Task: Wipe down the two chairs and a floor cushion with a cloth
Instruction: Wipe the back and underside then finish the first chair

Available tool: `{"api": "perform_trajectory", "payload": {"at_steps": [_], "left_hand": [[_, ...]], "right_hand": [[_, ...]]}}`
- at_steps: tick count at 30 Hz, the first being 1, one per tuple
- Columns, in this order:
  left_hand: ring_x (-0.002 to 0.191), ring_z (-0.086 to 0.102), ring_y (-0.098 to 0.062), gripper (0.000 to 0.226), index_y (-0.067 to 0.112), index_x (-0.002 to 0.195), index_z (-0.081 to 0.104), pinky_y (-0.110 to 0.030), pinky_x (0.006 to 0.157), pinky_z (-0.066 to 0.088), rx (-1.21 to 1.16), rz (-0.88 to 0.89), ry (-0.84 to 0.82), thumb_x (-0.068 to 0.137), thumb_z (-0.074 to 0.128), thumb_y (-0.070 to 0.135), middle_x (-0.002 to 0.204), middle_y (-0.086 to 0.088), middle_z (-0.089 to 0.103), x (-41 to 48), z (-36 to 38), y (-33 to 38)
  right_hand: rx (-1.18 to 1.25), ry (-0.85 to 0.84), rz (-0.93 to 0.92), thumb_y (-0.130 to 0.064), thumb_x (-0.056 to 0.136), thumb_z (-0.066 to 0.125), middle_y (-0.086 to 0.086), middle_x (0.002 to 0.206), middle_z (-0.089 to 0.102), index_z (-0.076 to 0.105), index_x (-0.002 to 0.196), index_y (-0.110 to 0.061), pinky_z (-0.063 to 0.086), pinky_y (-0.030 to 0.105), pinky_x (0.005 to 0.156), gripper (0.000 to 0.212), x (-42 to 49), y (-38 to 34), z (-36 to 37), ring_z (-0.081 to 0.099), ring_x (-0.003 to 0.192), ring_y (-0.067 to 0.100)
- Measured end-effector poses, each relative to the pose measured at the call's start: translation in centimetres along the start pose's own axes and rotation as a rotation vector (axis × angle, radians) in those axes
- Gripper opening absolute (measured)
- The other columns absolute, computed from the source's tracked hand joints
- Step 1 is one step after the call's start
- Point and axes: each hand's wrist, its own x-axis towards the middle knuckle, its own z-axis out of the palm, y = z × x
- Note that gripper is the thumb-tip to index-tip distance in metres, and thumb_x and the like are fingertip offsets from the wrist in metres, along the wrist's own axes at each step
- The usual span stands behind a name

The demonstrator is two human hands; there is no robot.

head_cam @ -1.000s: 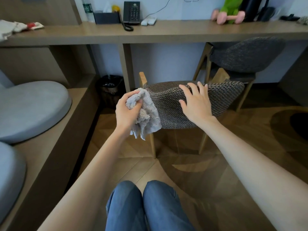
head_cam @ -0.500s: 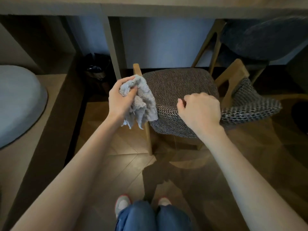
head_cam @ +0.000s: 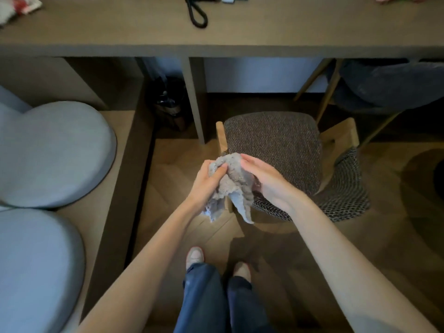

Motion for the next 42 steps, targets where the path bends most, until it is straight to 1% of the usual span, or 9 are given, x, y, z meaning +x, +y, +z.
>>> {"api": "perform_trajectory", "payload": {"at_steps": [5, 9, 15, 20, 24, 27, 35, 38, 42], "left_hand": [[0.078, 0.06, 0.007, 0.01, 0.023, 0.098, 0.053, -0.008, 0.063, 0.046, 0.022, 0.05, -0.024, 0.094, 0.059, 0.029, 0.097, 0.006, 0.057, 3.1, -1.5, 0.9], [0.094, 0.058, 0.0, 0.029, 0.026, 0.107, 0.054, -0.012, 0.073, 0.047, 0.137, 0.064, -0.058, 0.084, 0.071, 0.03, 0.105, 0.011, 0.057, 7.9, -3.9, 0.8], [0.106, 0.056, -0.013, 0.035, 0.013, 0.115, 0.062, -0.032, 0.092, 0.048, 0.351, 0.221, -0.07, 0.083, 0.073, 0.024, 0.112, 0.001, 0.062, 16.8, -7.0, 2.0], [0.114, 0.052, -0.016, 0.033, 0.013, 0.121, 0.065, -0.038, 0.1, 0.041, 0.479, 0.288, -0.076, 0.088, 0.067, 0.02, 0.12, -0.001, 0.063, 24.2, -7.6, 2.0], [0.113, 0.048, -0.013, 0.033, 0.018, 0.122, 0.065, -0.015, 0.096, 0.032, 0.619, 0.28, -0.177, 0.089, 0.065, 0.019, 0.123, -0.004, 0.059, 28.4, -6.7, -0.4], [0.097, 0.043, -0.004, 0.028, 0.017, 0.114, 0.07, 0.006, 0.078, 0.022, 0.653, 0.269, -0.172, 0.086, 0.069, 0.014, 0.116, -0.004, 0.058, 29.7, -5.9, -2.4], [0.089, 0.044, -0.004, 0.027, 0.018, 0.109, 0.073, 0.005, 0.071, 0.026, 0.657, 0.315, -0.21, 0.082, 0.073, 0.015, 0.105, -0.002, 0.058, 27.4, -5.1, -5.2], [0.09, 0.045, -0.006, 0.027, 0.019, 0.107, 0.073, 0.004, 0.071, 0.027, 0.651, 0.311, -0.257, 0.081, 0.074, 0.016, 0.104, -0.001, 0.056, 24.2, -4.3, -6.6], [0.089, 0.044, -0.006, 0.028, 0.017, 0.108, 0.073, -0.002, 0.074, 0.028, 0.67, 0.316, -0.34, 0.081, 0.075, 0.016, 0.102, -0.003, 0.056, 19.1, -3.2, -8.8]], "right_hand": [[-0.041, 0.044, -0.007, -0.022, 0.093, 0.061, 0.0, 0.1, 0.073, 0.067, 0.109, -0.018, 0.053, 0.024, 0.073, 0.017, 3.2, -1.0, 0.7, 0.068, 0.092, 0.013], [-0.107, 0.229, -0.073, -0.019, 0.094, 0.06, -0.002, 0.097, 0.07, 0.067, 0.103, -0.02, 0.05, 0.015, 0.063, 0.012, 7.6, -1.9, 1.2, 0.067, 0.083, 0.003], [-0.203, 0.544, -0.174, -0.019, 0.091, 0.062, -0.001, 0.089, 0.067, 0.065, 0.111, -0.022, 0.054, 0.037, 0.077, 0.02, 14.9, -3.4, 3.0, 0.066, 0.085, 0.017], [-0.34, 0.716, -0.172, -0.011, 0.093, 0.057, 0.003, 0.101, 0.06, 0.052, 0.128, -0.032, 0.051, 0.031, 0.077, 0.041, 21.5, -3.7, 3.5, 0.062, 0.089, 0.019], [-0.569, 0.664, -0.079, -0.006, 0.094, 0.049, 0.013, 0.124, 0.046, 0.052, 0.135, -0.018, 0.027, 0.007, 0.081, 0.043, 25.6, -1.4, 2.9, 0.045, 0.099, 0.013], [-0.606, 0.611, -0.015, -0.008, 0.096, 0.049, 0.013, 0.122, 0.043, 0.047, 0.141, -0.014, 0.026, 0.007, 0.082, 0.046, 26.7, 0.9, 2.8, 0.047, 0.103, 0.017], [-0.689, 0.705, -0.049, -0.01, 0.099, 0.043, 0.003, 0.103, 0.036, 0.047, 0.141, -0.015, 0.036, 0.018, 0.08, 0.042, 24.0, 4.8, 4.2, 0.044, 0.085, 0.014], [-0.81, 0.675, 0.057, -0.015, 0.1, 0.042, 0.009, 0.108, 0.043, 0.045, 0.143, -0.019, 0.042, 0.036, 0.09, 0.043, 20.6, 6.1, 4.6, 0.052, 0.093, 0.025], [-0.978, 0.691, 0.247, -0.013, 0.102, 0.04, 0.008, 0.115, 0.047, 0.044, 0.143, -0.027, 0.034, 0.038, 0.097, 0.044, 15.2, 7.9, 5.8, 0.051, 0.108, 0.026]]}}
